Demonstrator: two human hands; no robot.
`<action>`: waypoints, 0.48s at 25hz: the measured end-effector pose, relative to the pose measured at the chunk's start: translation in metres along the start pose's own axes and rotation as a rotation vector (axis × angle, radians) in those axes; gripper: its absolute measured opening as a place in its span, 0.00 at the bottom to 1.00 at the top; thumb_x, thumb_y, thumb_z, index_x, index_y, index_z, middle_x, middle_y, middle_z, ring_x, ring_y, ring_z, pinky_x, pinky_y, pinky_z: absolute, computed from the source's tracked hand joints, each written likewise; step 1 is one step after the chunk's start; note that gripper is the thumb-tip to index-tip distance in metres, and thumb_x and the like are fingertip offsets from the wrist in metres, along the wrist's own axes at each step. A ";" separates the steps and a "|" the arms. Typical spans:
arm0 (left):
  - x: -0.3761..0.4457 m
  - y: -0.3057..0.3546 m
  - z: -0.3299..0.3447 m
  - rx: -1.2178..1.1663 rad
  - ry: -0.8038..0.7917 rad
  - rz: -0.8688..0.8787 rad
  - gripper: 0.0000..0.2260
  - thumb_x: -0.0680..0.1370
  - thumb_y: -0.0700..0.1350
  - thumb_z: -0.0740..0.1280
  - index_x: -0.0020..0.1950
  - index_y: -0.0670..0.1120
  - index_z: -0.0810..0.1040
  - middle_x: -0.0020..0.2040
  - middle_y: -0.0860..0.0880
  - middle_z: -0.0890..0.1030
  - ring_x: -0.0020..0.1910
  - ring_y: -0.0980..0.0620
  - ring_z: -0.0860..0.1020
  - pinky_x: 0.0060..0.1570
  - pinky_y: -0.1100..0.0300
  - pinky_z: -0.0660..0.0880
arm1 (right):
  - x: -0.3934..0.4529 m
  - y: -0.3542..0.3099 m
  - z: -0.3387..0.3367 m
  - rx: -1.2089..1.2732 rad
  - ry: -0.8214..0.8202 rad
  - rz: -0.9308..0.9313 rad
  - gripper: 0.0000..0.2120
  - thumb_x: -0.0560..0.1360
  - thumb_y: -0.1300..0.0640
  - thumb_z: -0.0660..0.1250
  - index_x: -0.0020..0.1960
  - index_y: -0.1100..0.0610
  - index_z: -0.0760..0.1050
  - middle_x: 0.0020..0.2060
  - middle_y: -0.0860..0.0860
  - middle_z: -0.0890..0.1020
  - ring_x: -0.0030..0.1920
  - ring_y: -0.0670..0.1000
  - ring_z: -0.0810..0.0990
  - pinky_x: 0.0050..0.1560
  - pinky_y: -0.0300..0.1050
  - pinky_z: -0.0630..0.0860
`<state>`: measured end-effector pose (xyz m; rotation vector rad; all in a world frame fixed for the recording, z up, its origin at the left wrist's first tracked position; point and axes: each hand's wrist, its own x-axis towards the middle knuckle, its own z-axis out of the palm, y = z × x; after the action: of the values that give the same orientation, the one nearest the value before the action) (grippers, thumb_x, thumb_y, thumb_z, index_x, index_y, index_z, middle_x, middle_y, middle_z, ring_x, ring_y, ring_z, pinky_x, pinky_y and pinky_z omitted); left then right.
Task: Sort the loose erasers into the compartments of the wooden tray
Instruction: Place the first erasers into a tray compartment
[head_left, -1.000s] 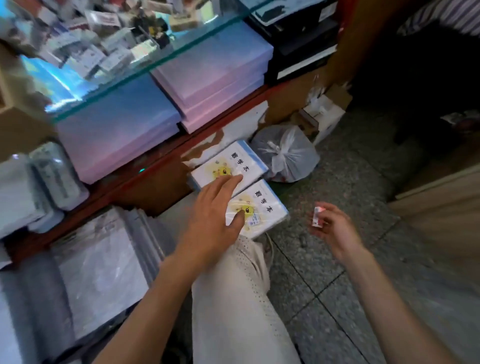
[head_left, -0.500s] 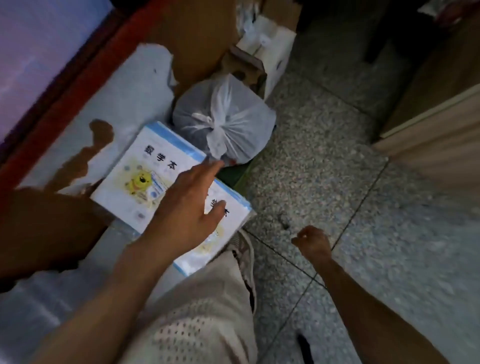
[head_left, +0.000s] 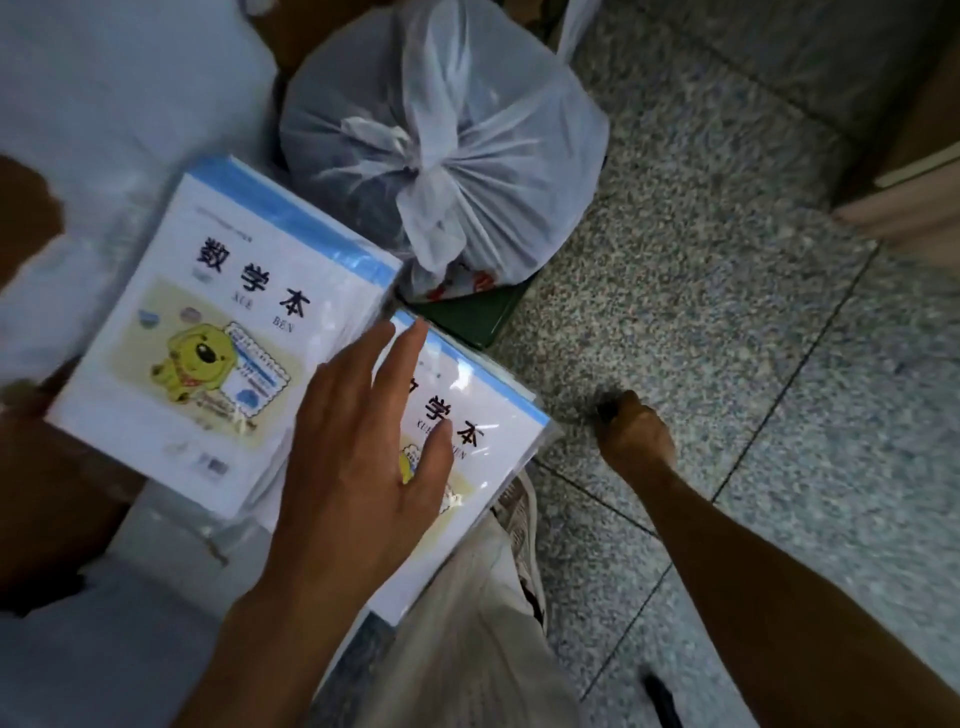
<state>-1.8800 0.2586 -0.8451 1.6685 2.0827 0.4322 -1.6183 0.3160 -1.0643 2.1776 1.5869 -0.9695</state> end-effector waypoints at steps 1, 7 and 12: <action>-0.002 -0.002 0.000 0.002 0.001 0.003 0.29 0.77 0.48 0.66 0.77 0.45 0.63 0.73 0.43 0.68 0.71 0.43 0.66 0.69 0.47 0.66 | -0.003 -0.003 -0.006 0.054 0.009 0.011 0.16 0.78 0.48 0.67 0.57 0.61 0.75 0.50 0.62 0.82 0.52 0.64 0.81 0.48 0.52 0.76; -0.022 0.015 -0.061 0.005 0.092 -0.048 0.29 0.78 0.50 0.64 0.77 0.47 0.61 0.73 0.43 0.69 0.72 0.44 0.65 0.70 0.45 0.65 | -0.083 -0.050 -0.099 0.518 0.133 -0.024 0.12 0.75 0.56 0.71 0.51 0.63 0.73 0.39 0.57 0.79 0.39 0.58 0.77 0.36 0.46 0.67; -0.077 0.026 -0.141 0.037 0.160 -0.167 0.30 0.76 0.56 0.61 0.76 0.46 0.63 0.71 0.41 0.71 0.67 0.40 0.71 0.67 0.49 0.67 | -0.199 -0.113 -0.192 0.654 0.110 -0.426 0.08 0.72 0.60 0.71 0.48 0.53 0.74 0.37 0.48 0.78 0.35 0.47 0.74 0.35 0.43 0.70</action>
<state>-1.9171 0.1934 -0.7005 1.5077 2.3379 0.4894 -1.6891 0.3215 -0.7742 2.3483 2.0576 -1.7248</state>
